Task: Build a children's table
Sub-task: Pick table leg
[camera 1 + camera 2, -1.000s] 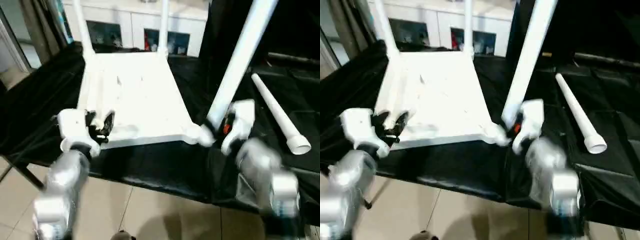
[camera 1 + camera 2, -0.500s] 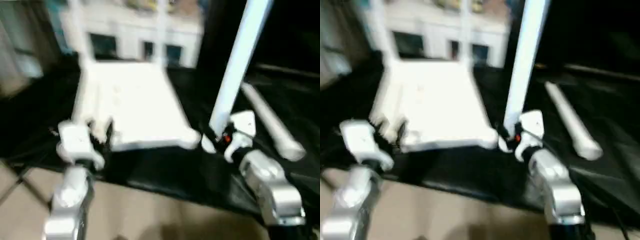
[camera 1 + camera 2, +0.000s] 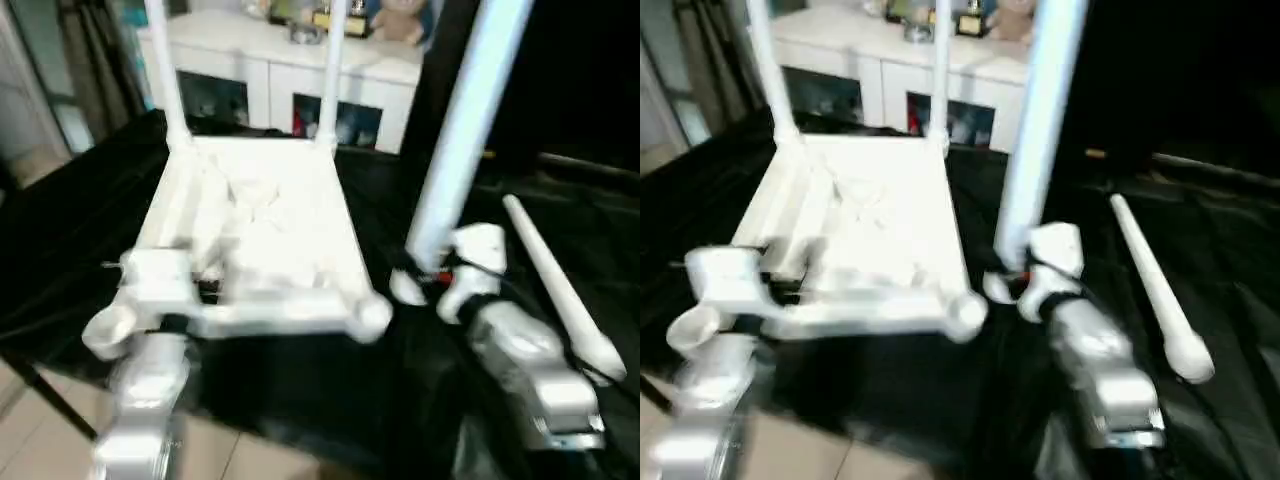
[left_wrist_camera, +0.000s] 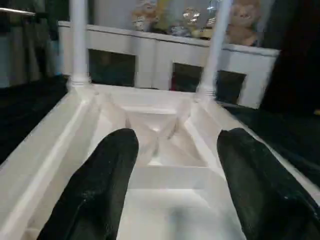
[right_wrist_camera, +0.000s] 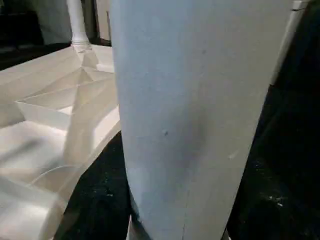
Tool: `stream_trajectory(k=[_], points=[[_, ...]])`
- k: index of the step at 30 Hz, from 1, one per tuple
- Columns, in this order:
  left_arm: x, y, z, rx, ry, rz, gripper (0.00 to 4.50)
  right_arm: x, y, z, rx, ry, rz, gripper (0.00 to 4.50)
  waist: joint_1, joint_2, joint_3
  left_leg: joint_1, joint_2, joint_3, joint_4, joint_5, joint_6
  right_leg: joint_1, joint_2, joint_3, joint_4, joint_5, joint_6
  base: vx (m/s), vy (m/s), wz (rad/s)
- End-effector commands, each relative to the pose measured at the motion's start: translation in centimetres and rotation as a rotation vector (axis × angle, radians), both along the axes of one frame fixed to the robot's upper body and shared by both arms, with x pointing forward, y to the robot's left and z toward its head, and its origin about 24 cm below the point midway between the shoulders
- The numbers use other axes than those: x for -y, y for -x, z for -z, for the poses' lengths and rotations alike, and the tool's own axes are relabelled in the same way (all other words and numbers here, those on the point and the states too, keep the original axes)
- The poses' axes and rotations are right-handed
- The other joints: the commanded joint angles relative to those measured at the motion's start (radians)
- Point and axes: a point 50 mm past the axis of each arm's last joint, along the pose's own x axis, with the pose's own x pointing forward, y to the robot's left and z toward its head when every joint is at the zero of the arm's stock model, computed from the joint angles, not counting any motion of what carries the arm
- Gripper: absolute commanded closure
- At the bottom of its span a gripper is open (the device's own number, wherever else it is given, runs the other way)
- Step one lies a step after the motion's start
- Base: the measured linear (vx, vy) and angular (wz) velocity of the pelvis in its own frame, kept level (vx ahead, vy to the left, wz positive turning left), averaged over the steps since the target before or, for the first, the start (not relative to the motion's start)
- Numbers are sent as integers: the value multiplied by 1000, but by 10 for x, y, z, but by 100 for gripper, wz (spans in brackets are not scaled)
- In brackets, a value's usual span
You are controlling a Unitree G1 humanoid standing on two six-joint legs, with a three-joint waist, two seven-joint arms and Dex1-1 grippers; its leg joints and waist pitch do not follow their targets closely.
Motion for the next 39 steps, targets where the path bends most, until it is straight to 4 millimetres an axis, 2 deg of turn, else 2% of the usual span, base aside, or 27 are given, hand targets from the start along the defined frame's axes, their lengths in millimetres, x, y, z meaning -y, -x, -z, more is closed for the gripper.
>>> stream_trajectory(k=[1,2,3,4,5,6,8,9,10,11,13,15,18,21,23,24,25,26,27,28,29,30,31,32,33,34,39], points=[[-7,0,1,-11,-12,-38,148,-8,-1,-3,21,5,-34,257,23,28,-58,-40,64,-23,-98,433,10,63,-87,21,-23,860,-61,-52,-96,1],[-7,-2,-1,-8,-45,-40,148,-8,-2,-3,20,-7,-26,257,13,34,-57,-48,105,-40,-84,453,35,48,-58,13,-13,796,-3,-52,-96,1],[-7,-2,-1,-7,-51,-40,148,-8,-2,-3,19,-10,-23,257,3,76,-91,39,303,-155,-86,578,158,-34,-103,11,53,349,25,0,-141,5],[-7,-4,-2,-7,-75,-38,148,-8,-3,-4,18,-24,-16,257,-2,73,-69,47,369,-180,-123,658,285,-89,-119,32,80,21,-4,46,-150,14],[-6,-5,-2,-6,-89,-38,148,-8,-4,-4,17,-33,-12,257,-4,69,-74,47,347,-166,-125,665,329,-104,-106,31,93,-18,-30,46,-150,14],[-6,-6,-3,-7,-96,-37,148,-8,-4,-4,15,-44,-7,257,1,63,-67,10,275,-113,-135,586,390,-105,-66,13,82,-22,-84,-23,-131,14],[-7,-9,-3,-20,-87,-45,148,-8,-5,-4,14,-52,4,257,-1,44,-70,-21,165,-51,-112,317,425,-71,-66,7,4,81,-274,-56,-200,6],[-7,-9,-3,-19,-89,-44,148,-8,-5,-4,14,-53,5,257,29,14,-57,-76,28,33,5,105,332,-32,-121,30,-108,71,-440,-95,-198,5],[-7,-10,-3,-19,-98,-41,148,-9,-5,-4,13,-54,6,257,52,-4,-57,-78,27,43,76,-57,153,0,-172,66,-146,-90,-402,-105,-180,5],[-8,-13,-4,-17,-118,-31,148,-11,-5,-4,11,-56,6,257,54,9,-41,-81,39,34,57,-32,78,-3,-183,59,-151,-178,-314,-105,-180,5],[-9,-17,-6,-16,-158,2,148,-14,-5,-3,1,-65,-1,257,58,39,-23,-45,88,15,-46,-64,-10,-5,-190,62,-179,-614,60,-103,-166,-8],[-8,-21,-8,-9,-168,47,148,-18,-4,-2,-4,-64,-22,257,50,52,-29,-34,99,14,-106,-130,-46,2,-136,-3,-178,-598,153,-105,-136,-13],[-9,-26,-12,-5,-140,69,148,-21,-5,-2,-11,-76,-29,257,43,77,-31,12,128,18,-134,-252,-46,2,-118,-49,-207,-493,113,-88,-57,-6],[-9,-31,-14,-3,-132,68,148,-20,-7,-2,-10,-75,-23,257,31,96,-20,13,164,10,-156,-406,-41,20,-136,-70,-192,-457,66,-72,-1,1],[-9,-32,-14,-9,-125,64,148,-21,-7,-2,-9,-73,-22,257,33,97,-15,12,156,27,-157,-471,-29,27,-156,-66,-163,-544,48,-56,32,-3],[-8,-34,-14,-9,-126,60,148,-21,-9,-2,-8,-70,-24,257,33,79,-7,26,126,49,-116,-401,-30,9,-192,-68,-207,-719,95,-63,49,-6],[-8,-34,-14,-10,-125,60,148,-21,-9,-2,-8,-70,-24,257,31,71,9,97,91,66,-1,-276,-32,-65,-252,-99,-323,-921,131,-117,88,-15],[-7,-35,-12,-24,-122,62,148,-22,-10,-3,-6,-68,-26,257,22,64,7,99,101,61,6,-256,-27,-45,-267,-125,-330,-927,141,-117,88,-15],[-7,-35,-10,-38,-117,72,148,-23,-11,-3,-4,-66,-30,257,25,116,-19,34,143,41,-70,-303,-20,65,-232,-164,-246,-716,151,-26,177,-29],[-6,-35,-9,-47,-119,81,148,-24,-11,-4,-3,-66,-34,257,55,139,-13,-81,212,18,-220,-632,-44,106,-115,-126,66,-264,48,50,193,-21],[-6,-35,-8,-50,-121,88,148,-24,-12,-4,-3,-66,-36,257,41,134,-17,-56,199,39,-227,-678,-76,65,-98,-109,35,-91,16,50,193,-21],[-4,-35,-7,-52,-110,112,148,-24,-13,-4,-4,-66,-45,257,-3,94,-30,41,175,10,-207,-723,-101,10,-113,-40,-4,-81,-2,43,83,0],[-4,-35,-6,-54,-106,118,148,-25,-13,-4,-5,-67,-48,257,9,86,-16,35,128,8,-152,-590,-165,-12,-184,-3,-111,-450,-23,0,0,0],[-5,-35,-4,-62,-105,120,148,-25,-14,-4,-6,-66,-50,257,12,66,-23,21,121,13,-143,-487,-158,-9,-188,7,-128,-523,-14,0,0,0],[-4,-35,0,-87,-111,154,148,-25,-15,-5,-6,-63,-55,257,19,52,-40,-4,129,11,-148,-273,-124,16,-184,13,-118,-423,-15,0,0,0],[-4,-35,0,-87,-111,154,148,-25,-15,-5,-6,-63,-55,257,24,67,-45,-1,135,20,-150,-146,-103,5,-166,10,-108,-243,-41,0,0,0],[1,-35,11,-190,-143,340,148,-25,-19,-6,-4,-48,-81,257,20,58,-59,-20,127,37,-137,-20,-64,3,-140,14,-74,128,-127,0,0,0]])
